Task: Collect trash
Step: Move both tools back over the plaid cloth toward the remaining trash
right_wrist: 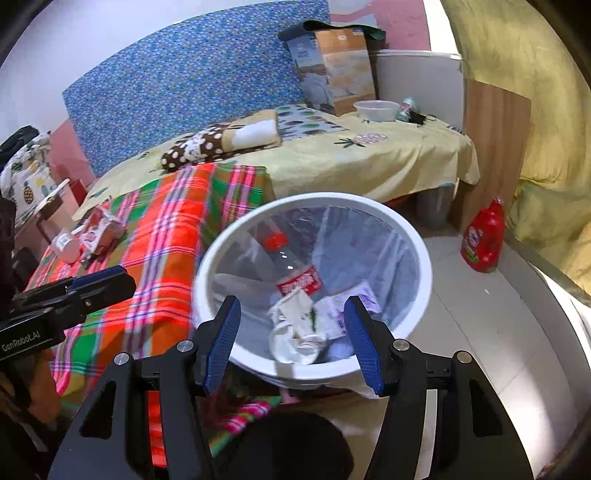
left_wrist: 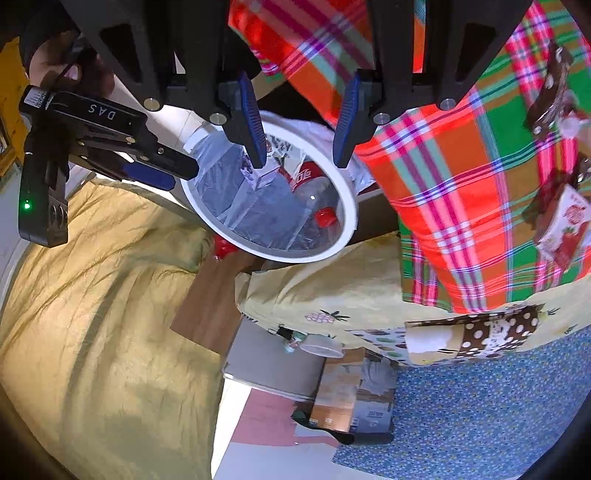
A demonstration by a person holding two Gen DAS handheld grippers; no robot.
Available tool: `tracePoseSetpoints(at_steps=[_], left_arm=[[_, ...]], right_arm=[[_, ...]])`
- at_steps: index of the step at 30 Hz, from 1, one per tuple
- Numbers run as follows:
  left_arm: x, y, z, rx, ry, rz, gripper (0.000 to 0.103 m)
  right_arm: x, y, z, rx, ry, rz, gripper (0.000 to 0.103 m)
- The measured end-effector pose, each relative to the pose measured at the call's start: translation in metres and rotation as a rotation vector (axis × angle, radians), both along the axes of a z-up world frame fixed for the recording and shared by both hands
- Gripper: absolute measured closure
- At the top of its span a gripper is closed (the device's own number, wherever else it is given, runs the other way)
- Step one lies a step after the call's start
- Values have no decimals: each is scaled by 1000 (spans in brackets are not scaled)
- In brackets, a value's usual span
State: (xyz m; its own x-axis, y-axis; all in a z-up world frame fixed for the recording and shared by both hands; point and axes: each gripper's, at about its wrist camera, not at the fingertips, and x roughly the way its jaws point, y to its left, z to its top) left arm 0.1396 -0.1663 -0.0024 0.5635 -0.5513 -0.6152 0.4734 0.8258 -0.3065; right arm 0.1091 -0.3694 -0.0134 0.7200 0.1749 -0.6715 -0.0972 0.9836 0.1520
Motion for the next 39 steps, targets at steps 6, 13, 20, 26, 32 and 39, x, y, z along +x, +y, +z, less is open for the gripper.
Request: tracePoseSetpoints(at_steps=[6,13,20,26,32,39], left_arm=[[-13,24,6,0,-15,60,66],[-31,56,11,5,-32,135,66],[-47,93,8,13,-30,236,66],[-56,124,8,20,-31,311,66],[-60,151,6,25,-23,379,66],[-57,177,2,26,-12,446,66]], right_arm=[[-6,22,9,15,-29,65,43],[-13,50,14,33,-54,139,43],[-17,78,15,53,-64,213,43],[-18,100,17,58,-63,268,43],[-16,114,19,57,-64,301,43],[-15,130,20,52,-70,347,43]])
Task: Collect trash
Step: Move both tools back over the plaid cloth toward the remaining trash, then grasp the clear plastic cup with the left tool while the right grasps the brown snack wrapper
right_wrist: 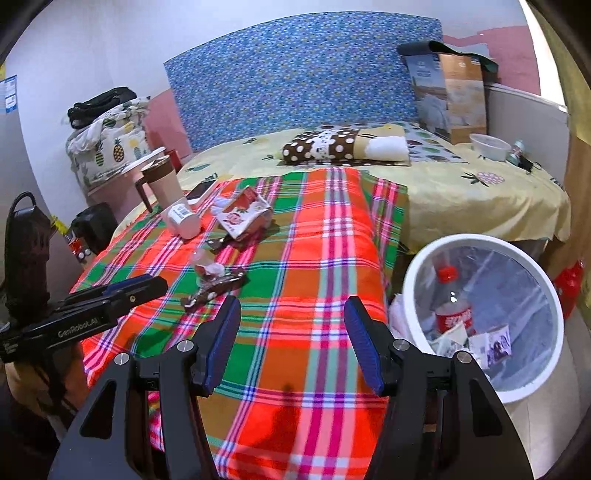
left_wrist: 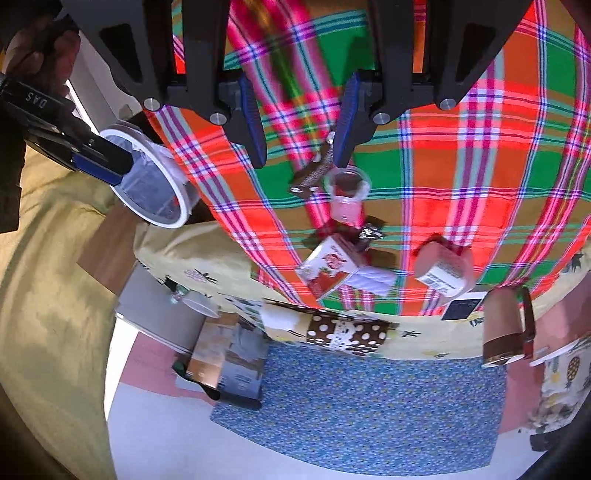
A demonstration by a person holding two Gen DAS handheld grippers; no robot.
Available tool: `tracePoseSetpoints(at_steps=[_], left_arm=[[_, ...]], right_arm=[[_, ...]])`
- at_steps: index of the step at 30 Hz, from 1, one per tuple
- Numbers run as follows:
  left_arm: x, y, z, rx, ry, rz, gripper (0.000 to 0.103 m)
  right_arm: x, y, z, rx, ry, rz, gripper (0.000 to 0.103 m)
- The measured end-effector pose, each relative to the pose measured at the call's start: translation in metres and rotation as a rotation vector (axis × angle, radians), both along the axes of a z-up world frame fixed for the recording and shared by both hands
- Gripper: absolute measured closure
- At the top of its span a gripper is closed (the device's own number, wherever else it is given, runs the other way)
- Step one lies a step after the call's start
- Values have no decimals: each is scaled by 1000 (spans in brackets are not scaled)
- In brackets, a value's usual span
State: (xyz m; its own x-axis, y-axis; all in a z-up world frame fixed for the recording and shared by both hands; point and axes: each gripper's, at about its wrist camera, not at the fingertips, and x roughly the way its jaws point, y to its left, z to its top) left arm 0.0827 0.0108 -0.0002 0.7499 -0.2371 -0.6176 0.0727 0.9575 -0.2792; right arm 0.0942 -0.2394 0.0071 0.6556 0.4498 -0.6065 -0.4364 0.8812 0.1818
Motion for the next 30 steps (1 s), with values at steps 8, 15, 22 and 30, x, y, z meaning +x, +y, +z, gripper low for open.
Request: tracePoseSetpoints(at_steps=[8,15,22,30], left_arm=[[12,11,-12,12,29,26,66],[29,13,-17,39,42,45,66],[57,12,-29,45,75,47,66],[81,15,-42,18,125,52,67]], right_arm=[[3,7,-2,-2,13,10,43],[8,10,-5,-1,27,10,43],[13,14,-11,-5,49,16,43],[20,14,-16,-7,73,12,43]])
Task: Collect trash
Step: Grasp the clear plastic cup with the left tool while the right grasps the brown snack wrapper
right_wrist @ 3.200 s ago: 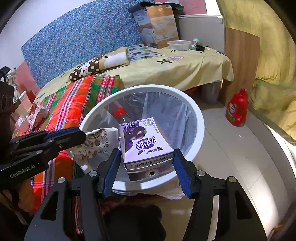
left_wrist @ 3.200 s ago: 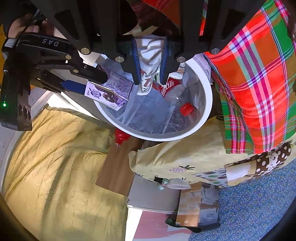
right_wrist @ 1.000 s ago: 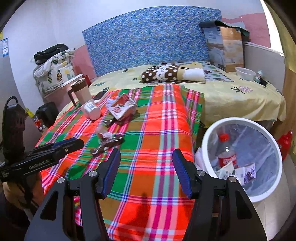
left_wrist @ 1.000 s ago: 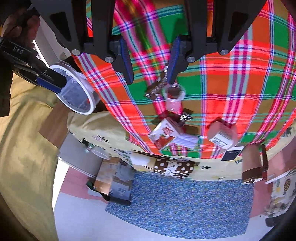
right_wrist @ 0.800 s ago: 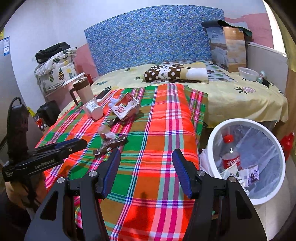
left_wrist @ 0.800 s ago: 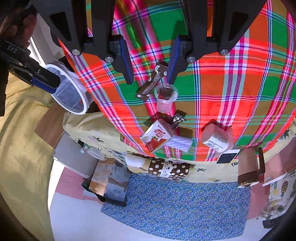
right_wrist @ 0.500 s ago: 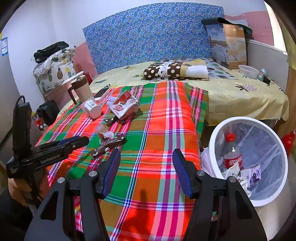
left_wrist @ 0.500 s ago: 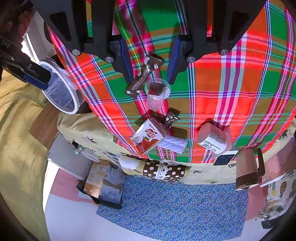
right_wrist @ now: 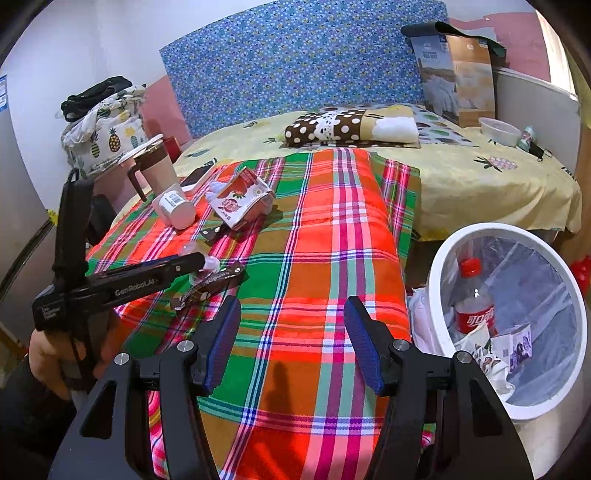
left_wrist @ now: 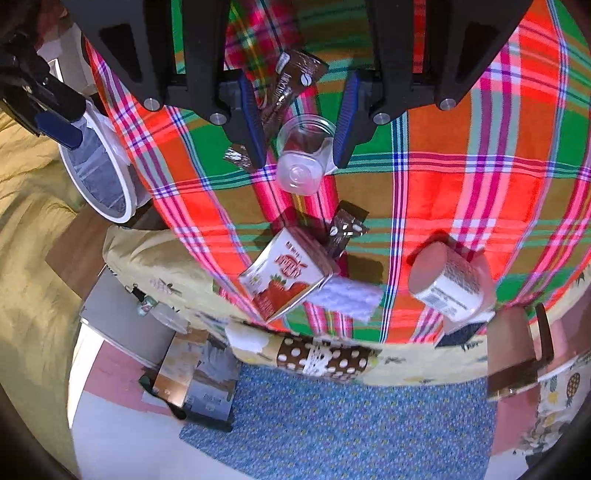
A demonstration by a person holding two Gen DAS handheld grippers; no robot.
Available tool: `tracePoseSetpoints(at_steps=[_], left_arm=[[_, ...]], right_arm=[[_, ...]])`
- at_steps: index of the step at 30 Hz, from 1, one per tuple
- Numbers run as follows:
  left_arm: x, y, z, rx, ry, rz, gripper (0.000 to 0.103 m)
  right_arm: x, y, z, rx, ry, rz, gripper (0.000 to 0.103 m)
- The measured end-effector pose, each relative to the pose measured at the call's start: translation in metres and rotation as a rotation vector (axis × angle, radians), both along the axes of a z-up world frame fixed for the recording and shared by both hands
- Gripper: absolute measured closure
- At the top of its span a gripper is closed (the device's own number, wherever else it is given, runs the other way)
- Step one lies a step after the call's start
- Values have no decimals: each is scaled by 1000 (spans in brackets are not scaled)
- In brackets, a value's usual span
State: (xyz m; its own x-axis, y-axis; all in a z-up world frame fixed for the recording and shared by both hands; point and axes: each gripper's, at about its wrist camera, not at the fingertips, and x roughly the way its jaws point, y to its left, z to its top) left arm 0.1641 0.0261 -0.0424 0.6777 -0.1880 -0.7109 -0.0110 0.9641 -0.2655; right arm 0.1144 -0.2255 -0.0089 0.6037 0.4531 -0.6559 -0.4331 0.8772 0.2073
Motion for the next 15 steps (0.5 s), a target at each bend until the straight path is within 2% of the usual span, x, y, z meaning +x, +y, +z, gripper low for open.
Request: tracePoseSetpoints(at_steps=[1,8,15], left_arm=[[1,0,-1,0,2,-2,74],[-15,17,4,9,-23,32,75],[-43,50,13,18,-41,95,75]], right_arm=[[0,1,0,1,2,2,43],[3,12,-3,-2,17,31,43],[6,43,-8,7,47,71,43]])
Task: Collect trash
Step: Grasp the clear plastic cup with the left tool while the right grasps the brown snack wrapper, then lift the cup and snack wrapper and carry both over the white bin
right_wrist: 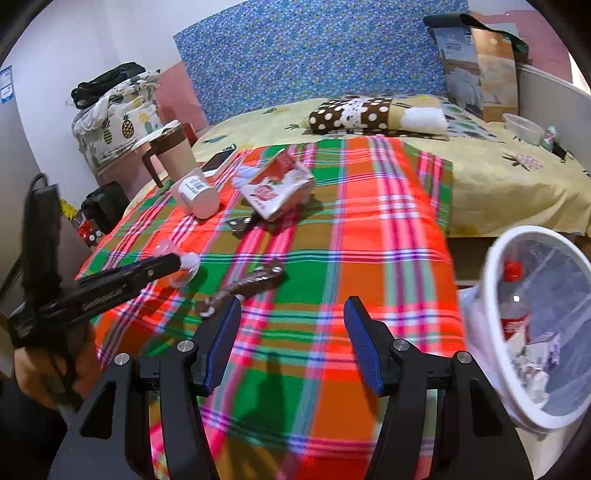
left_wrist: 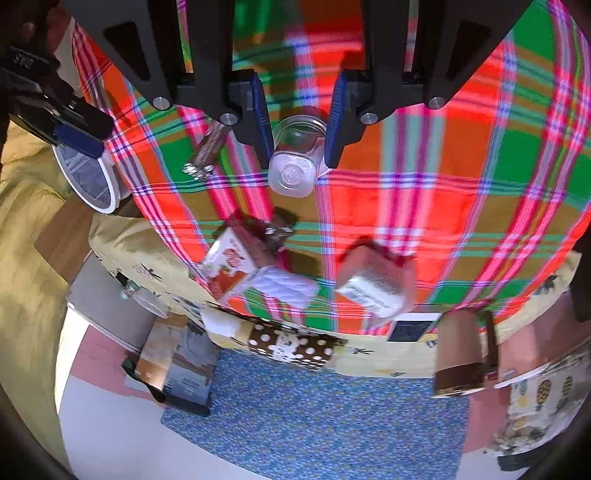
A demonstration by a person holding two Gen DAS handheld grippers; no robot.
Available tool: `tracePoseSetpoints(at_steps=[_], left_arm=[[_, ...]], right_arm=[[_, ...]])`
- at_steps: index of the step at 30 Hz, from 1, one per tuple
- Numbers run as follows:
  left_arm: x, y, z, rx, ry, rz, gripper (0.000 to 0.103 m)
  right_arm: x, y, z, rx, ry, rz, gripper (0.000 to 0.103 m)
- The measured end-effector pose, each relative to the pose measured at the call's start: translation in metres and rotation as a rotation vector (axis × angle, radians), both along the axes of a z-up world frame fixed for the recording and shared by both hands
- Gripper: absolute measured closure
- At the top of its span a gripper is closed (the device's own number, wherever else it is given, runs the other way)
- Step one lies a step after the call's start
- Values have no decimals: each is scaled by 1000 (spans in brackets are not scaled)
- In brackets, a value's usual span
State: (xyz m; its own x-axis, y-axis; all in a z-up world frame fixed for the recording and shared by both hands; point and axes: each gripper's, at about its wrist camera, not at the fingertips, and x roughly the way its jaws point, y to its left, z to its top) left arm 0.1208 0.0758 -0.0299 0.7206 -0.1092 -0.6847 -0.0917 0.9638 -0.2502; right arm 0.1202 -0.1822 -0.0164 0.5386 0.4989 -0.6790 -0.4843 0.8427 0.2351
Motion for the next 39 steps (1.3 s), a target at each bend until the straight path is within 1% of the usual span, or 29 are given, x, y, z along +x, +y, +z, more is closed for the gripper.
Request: tracePoseSetpoints(at_steps=[4,6,8,16,18,19,20,21,23,24,30,39], left_arm=[[-13,15,1,-10,-5,23,75],[-18,22,1,-17,-8,29,75],[-22,28,1,-27,-12,37,75],[-23,42,0,-56,-21,43,75],[-22,43,-1,-62,-20,42,75],[-22,43,-3,-66,-19,41,75],[-21,43,-3,-69,-17,39,75],[-21,43,-4,-71,-16,37,75],[-20,42,-5,-75,-16,30,75],[-19,40,-5,-76,-17,25,75],[-17,29,-3,-69,-20,-1,75],[-20,5,6,-50,-30,-38,75]], right_arm=[[3,24,-4,-5,22,10,43],[4,34,-6,-9,33,11,47],[6,45,-10,-21,52,7,47],[18,63,-26,-66,108,-33,48],[21,65,-29,-91,116,-39,61],[22,65,-29,-103,112,-39,65],[21,64,-28,-116,104,-39,73],[21,62,-28,-126,101,-39,79],[21,57,-27,-132,100,-40,81],[22,55,-26,-135,98,-42,85],[16,53,-23,-133,73,-20,87],[8,39,-7,-83,28,-13,88]])
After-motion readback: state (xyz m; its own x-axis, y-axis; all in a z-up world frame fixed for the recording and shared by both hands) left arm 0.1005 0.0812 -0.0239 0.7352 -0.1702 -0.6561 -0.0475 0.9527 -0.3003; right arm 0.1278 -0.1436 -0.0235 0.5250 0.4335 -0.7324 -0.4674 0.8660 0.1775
